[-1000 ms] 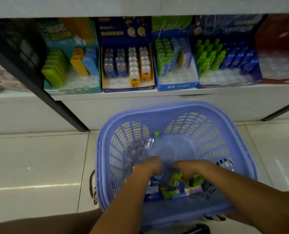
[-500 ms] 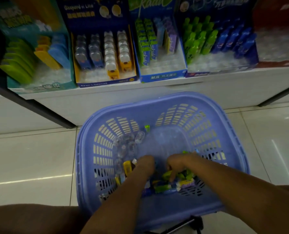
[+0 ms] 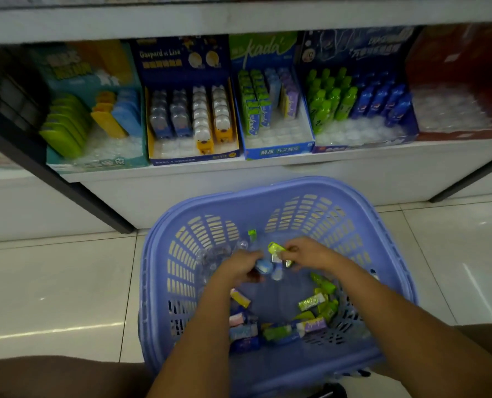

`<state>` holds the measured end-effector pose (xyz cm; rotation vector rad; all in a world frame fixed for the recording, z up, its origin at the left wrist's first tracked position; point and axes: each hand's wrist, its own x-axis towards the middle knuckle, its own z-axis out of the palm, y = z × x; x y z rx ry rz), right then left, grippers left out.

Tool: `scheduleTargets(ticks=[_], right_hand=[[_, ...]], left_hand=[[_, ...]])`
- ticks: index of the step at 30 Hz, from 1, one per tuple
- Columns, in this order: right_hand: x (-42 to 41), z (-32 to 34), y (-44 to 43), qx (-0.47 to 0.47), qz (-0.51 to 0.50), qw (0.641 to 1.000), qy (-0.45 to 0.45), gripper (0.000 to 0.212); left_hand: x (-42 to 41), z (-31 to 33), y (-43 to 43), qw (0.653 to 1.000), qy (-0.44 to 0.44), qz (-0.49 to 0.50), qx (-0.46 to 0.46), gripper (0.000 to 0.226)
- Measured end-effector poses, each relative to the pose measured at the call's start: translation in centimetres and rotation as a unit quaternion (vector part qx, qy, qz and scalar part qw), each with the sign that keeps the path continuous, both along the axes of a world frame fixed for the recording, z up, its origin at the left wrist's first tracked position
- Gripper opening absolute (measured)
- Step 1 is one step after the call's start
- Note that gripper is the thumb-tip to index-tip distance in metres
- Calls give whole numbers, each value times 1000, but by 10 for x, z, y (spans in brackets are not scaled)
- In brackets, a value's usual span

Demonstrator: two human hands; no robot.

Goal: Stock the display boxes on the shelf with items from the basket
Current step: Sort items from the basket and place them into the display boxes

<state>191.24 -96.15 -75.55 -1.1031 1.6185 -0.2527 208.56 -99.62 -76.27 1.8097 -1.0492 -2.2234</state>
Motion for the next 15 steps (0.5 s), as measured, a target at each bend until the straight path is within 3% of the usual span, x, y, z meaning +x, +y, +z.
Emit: scheduleTargets(ticks=[3, 6, 12, 15], right_hand=[[3, 27, -4, -39, -156, 977, -142, 16], [14, 50, -7, -81, -218, 951, -206, 18], [35, 93, -21, -170, -252, 942, -144, 18], [46, 109, -23, -195, -246, 942, -122, 17]], left_hand=[[-3, 21, -6, 992, 106, 62, 33, 24], [-6, 41, -11, 982, 184, 50, 18, 36], [3, 77, -23, 971, 226, 52, -59, 50], [14, 96, -28, 972, 213, 10, -101, 43]])
